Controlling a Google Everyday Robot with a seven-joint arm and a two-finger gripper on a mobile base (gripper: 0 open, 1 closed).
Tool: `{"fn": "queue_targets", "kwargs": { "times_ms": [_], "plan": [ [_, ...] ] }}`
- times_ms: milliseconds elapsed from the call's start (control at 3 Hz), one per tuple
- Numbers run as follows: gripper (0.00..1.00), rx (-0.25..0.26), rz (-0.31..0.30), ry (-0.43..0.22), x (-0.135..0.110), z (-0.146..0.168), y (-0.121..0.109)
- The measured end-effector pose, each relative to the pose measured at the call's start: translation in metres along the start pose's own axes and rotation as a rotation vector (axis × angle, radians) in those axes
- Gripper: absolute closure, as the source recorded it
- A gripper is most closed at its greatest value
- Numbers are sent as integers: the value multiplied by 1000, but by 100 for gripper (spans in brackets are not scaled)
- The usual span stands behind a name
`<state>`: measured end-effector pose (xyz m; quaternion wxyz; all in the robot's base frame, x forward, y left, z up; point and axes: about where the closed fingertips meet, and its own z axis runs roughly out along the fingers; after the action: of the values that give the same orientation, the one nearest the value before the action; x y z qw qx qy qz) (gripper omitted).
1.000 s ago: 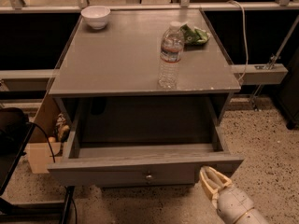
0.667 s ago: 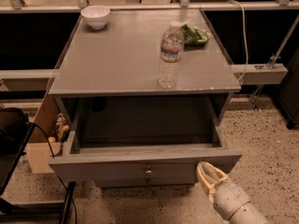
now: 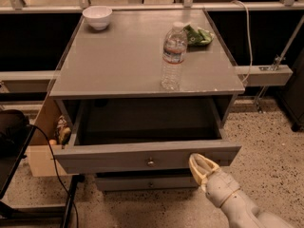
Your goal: Close top drawer
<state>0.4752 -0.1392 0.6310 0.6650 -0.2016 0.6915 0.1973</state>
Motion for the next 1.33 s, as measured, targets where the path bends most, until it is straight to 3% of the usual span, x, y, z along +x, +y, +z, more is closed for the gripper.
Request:
{"fn": "queue_targets", "kwargs": {
  "times_ms": [1333],
  "plan": [
    [100,-70,14,29,8,34,-26]
  ]
}}
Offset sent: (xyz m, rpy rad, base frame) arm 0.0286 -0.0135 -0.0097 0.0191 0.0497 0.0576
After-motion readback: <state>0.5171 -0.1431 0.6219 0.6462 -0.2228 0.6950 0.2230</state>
